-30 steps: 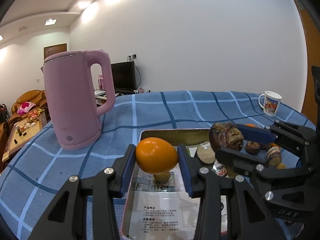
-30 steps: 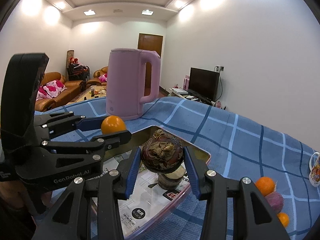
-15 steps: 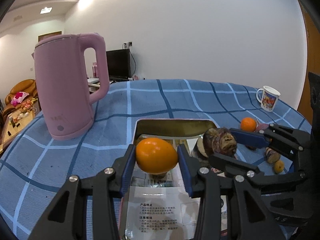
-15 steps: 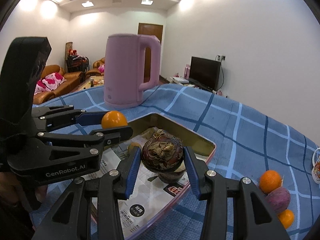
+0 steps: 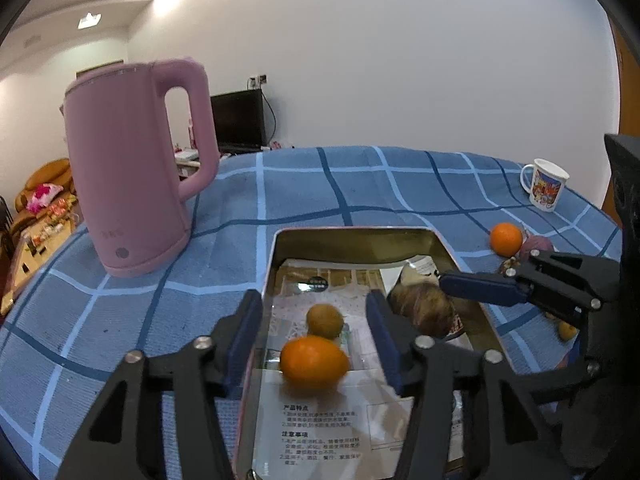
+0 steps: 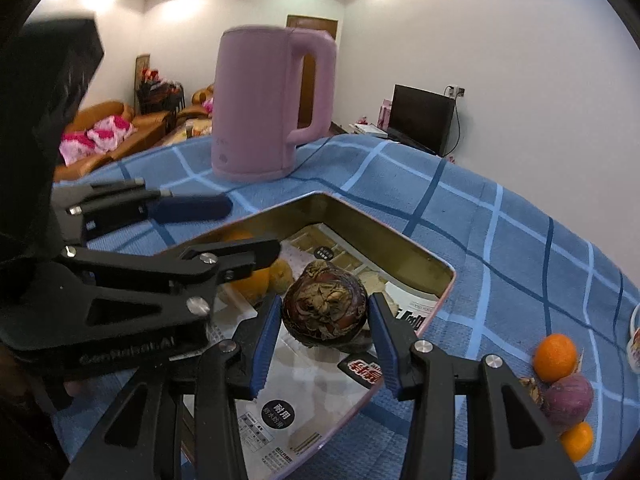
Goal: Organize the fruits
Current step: 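Lower the orange and mangosteen into the tin and open both tools, then move the right tool back to the pile and close it on a round tan fruit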
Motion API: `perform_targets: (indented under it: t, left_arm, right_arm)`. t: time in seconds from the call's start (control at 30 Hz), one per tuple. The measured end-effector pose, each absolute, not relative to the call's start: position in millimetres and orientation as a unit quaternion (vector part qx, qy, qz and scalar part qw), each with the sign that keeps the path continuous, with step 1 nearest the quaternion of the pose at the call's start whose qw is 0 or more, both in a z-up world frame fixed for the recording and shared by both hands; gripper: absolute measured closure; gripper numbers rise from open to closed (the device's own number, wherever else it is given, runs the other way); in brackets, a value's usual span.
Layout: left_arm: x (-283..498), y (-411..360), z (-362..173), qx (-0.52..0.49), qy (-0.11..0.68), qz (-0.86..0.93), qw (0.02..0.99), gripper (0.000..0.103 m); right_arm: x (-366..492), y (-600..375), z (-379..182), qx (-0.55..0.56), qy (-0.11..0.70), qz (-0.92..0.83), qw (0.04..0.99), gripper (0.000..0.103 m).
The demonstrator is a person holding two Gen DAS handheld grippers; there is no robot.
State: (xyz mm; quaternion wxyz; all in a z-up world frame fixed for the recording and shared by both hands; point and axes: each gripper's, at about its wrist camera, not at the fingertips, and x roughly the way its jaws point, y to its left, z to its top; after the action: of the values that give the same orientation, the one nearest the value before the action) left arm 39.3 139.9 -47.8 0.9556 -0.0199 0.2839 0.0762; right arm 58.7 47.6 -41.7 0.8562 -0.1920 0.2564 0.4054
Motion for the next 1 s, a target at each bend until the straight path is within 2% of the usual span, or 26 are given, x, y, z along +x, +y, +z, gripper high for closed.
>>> perform_targets:
  t: [0.07,0.1,0.13,0.23,0.53,0.67,1.0]
  left_arm:
    - [37.3,138.9,-46.4,-0.016,0.276,0.085,0.957,0.041]
    - [36.1,139.1,-45.5,-0.016,0.272,0.087,0.958,0.033]
    - [33.7,139.0,-44.1,-0.017,0.264,0.088,0.96,0.03]
    - [24.1,138.9,-37.2,-0.03,0.235,0.088,0.968,0.026]
    - [14.7,107.9,-23.0,-0.024,0.205,0.056,0.977,0.018]
    - [19.2,84.4,-26.4,-0.01,0.213,0.031,0.976,0.018]
    - [27.4,48.4,-27.7,0.015,0.223,0.006,0.975,0.014]
  right_arm:
    - [53.1,48.6,-40.8,-0.204,0.243,0.396,0.862,0.051]
    - [51.3,48.1,-40.3,-0.207,0.238,0.392,0.865,0.048]
    - [50.1,46.1,-39.6,-0.207,0.233,0.387,0.868,0.046]
    - [47.4,29.7,-36.4,-0.2,0.219,0.369,0.881,0.046]
    - [54.0,-76.7,-26.7,-0.128,0.25,0.277,0.919,0.046]
    - [54.0,-117.2,-32.7,-0.111,0.275,0.248,0.922,0.046]
    - [62.7,-134.7,-59.2,-0.087,0.339,0.26,0.9,0.049]
